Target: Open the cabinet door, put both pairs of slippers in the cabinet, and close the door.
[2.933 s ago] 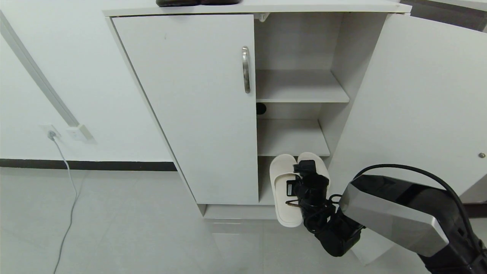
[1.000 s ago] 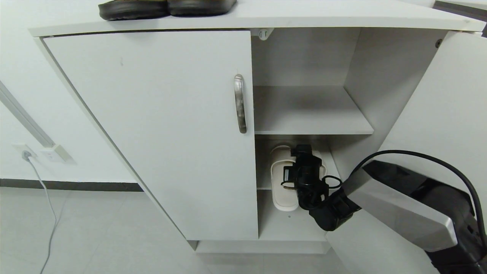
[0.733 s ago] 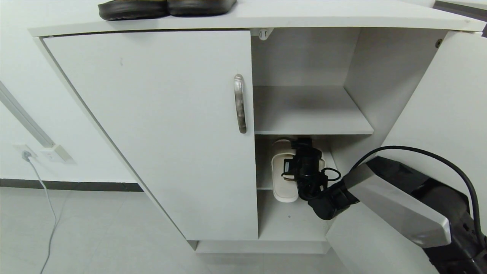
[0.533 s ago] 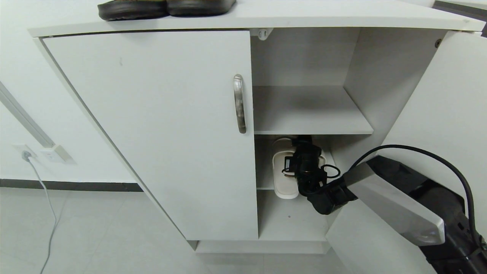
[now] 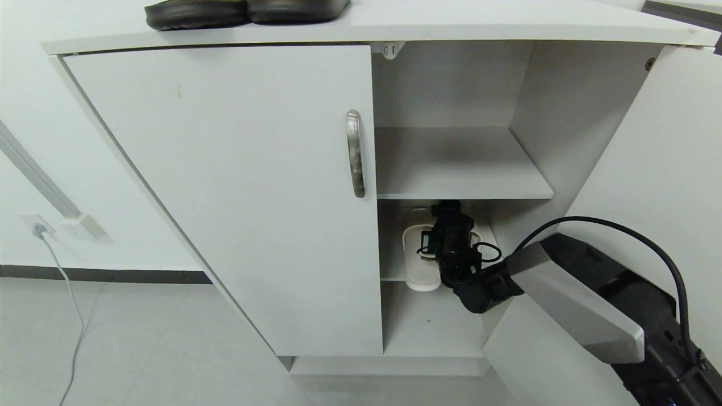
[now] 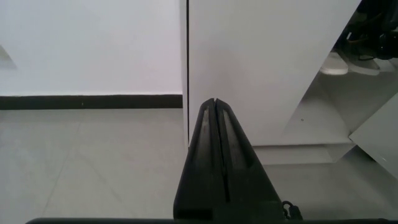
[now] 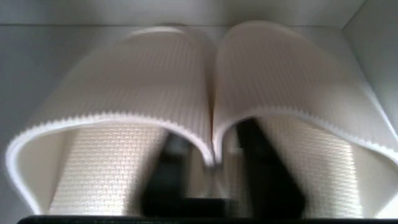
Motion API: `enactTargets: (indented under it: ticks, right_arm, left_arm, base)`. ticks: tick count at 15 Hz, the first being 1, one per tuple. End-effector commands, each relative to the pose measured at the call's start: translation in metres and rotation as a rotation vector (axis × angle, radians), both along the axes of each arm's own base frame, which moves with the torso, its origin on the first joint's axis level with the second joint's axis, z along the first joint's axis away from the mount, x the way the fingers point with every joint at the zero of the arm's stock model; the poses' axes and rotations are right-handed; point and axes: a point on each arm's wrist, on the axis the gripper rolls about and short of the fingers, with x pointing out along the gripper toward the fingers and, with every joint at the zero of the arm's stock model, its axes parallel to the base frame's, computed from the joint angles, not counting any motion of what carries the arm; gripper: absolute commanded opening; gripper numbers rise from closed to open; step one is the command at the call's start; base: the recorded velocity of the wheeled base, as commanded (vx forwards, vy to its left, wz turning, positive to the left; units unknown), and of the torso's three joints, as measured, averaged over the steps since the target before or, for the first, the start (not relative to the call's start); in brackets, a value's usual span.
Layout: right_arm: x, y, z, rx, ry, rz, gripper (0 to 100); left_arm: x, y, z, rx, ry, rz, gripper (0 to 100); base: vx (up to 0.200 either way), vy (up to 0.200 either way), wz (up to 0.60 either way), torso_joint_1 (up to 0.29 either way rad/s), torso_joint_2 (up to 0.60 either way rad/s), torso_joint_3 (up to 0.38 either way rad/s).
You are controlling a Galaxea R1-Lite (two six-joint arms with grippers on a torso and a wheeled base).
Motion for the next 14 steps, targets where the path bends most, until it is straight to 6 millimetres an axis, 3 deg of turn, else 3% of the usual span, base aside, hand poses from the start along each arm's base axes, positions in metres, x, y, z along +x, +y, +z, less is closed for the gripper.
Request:
enactTargets:
  ticks: [1,3,7,11,14]
  right_arm:
    - [-0.001,0.000,-0.003,-0.005,0.006,-0.002,100]
    - [-0.010,-0.002,0.001,-0.007,0.003,-0.002,100]
    - [-0.059,-0.003,0.027,0.015,-0.036,0.041,100]
    - [-0.137,-0.016,0.042,0.004,-0.017,0.104,100]
    - [-0.181,-0.026,0.046,-0.006,-0.004,0.158,100]
  left_arm:
    - [0.000,0.000,0.000,0.000,0.002,0.000,0]
    - [0.000,0.000,0.000,0.000,0.001,0.000,0]
    - [0.000,0.000,0.000,0.003,0.002,-0.002,0]
    - [0.000,0.000,0.000,0.006,0.002,-0.002,0]
    - [0.000,0.000,0.000,0.006,0.002,-0.003,0]
  base:
    - [0.000,0.000,0.00,0.000,0.00,0.000]
    - [0.000,0.000,0.00,0.000,0.00,0.000]
    - [0.000,0.000,0.00,0.000,0.00,0.000]
    - [0.000,0.000,0.00,0.000,0.00,0.000]
    - [0.000,0.000,0.00,0.000,0.00,0.000]
